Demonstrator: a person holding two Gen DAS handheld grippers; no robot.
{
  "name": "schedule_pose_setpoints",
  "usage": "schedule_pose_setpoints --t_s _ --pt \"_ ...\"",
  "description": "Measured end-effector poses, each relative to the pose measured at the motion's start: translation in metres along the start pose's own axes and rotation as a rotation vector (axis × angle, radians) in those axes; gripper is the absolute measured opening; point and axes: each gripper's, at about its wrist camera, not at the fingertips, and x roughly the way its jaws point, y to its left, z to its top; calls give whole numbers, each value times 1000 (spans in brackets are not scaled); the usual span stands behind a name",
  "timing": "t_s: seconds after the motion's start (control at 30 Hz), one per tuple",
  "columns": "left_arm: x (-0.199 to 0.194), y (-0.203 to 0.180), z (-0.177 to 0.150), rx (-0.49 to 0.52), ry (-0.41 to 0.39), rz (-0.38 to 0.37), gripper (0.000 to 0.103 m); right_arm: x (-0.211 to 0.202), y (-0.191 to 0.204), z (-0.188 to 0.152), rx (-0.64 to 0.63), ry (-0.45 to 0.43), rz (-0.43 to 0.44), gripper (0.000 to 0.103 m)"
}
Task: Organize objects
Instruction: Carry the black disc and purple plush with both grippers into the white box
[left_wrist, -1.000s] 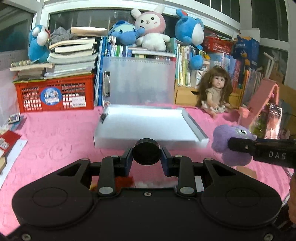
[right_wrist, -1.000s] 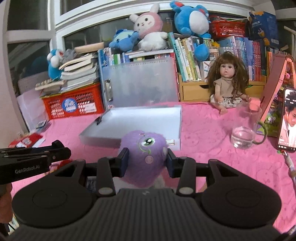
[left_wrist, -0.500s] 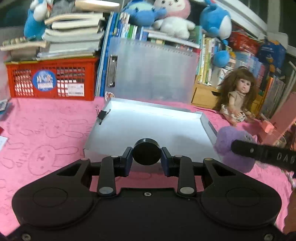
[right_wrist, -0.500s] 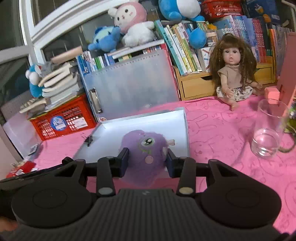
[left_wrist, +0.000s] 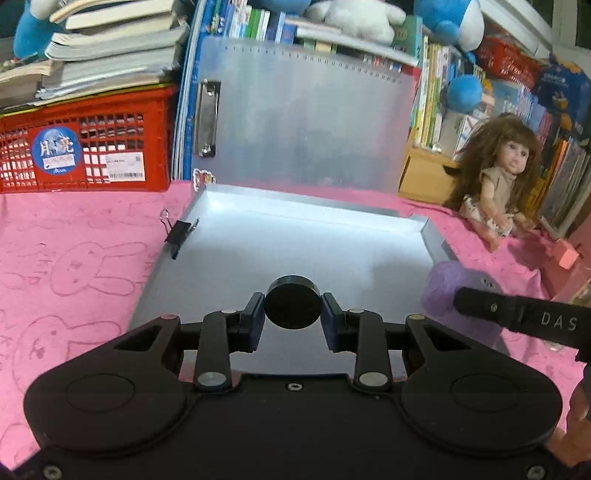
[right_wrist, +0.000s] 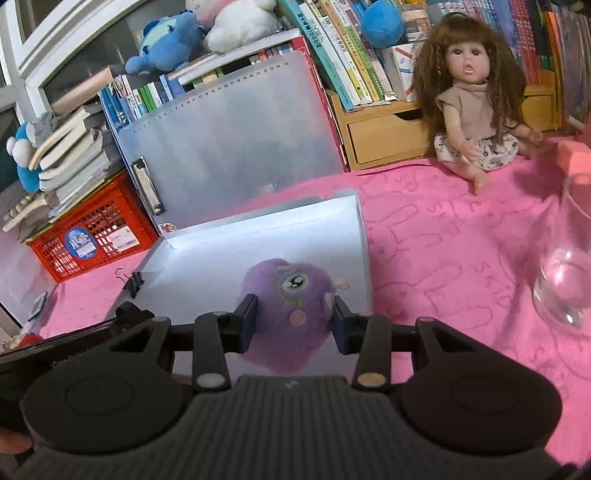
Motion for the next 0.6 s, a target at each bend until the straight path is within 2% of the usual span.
schedule_pose_setpoints --t_s 0.13,0.3,0.6 --pt "30 4 13 -9 65 -6 31 16 -1 12 11 16 -4 46" --pt "52 9 26 -44 76 7 30 35 0 25 10 33 -17 45" --pt "73 2 19 -7 115 28 31 64 -9 15 46 107 -8 45"
